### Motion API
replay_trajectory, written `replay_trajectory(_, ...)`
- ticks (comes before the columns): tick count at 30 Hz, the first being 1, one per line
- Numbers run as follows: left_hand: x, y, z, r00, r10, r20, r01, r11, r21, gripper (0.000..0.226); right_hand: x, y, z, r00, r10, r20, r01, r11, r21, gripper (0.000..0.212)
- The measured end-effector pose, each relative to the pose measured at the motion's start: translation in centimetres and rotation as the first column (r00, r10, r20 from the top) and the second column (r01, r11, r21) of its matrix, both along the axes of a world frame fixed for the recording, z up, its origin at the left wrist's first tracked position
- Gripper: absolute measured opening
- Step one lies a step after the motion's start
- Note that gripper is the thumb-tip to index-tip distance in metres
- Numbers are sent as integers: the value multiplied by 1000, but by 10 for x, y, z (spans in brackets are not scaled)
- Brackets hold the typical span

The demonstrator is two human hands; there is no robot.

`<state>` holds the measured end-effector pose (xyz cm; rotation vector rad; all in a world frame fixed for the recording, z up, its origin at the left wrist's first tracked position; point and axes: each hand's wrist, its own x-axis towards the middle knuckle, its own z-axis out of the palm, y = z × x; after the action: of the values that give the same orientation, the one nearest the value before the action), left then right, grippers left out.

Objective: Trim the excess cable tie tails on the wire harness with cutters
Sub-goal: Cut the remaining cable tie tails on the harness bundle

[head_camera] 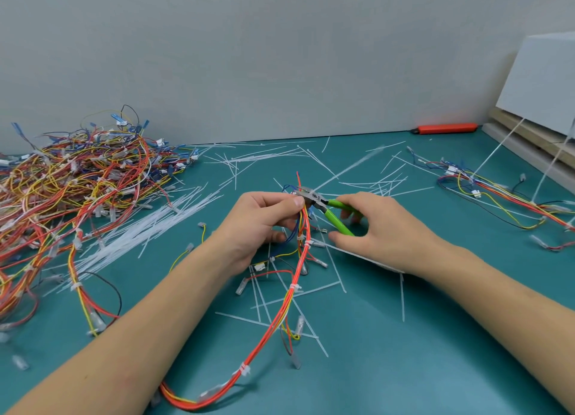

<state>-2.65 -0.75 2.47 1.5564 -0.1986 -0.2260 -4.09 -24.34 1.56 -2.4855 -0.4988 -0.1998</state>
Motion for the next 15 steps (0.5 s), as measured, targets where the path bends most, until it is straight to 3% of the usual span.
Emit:
replay_trajectory(4,0,0,0,1000,-14,12,14,1000,8,13,1,-2,1,997,28,79,-22,997,-73,56)
replay_trajectory(9,2,3,-1,999,-24,31,23,1000,17,13,1,-4,1,997,6,81,-5,1000,-11,17)
replay_trajectory(15,1,2,-1,999,-9,46,8,1000,21,12,-1,-2,4,997,-10,76,14,998,-57,19)
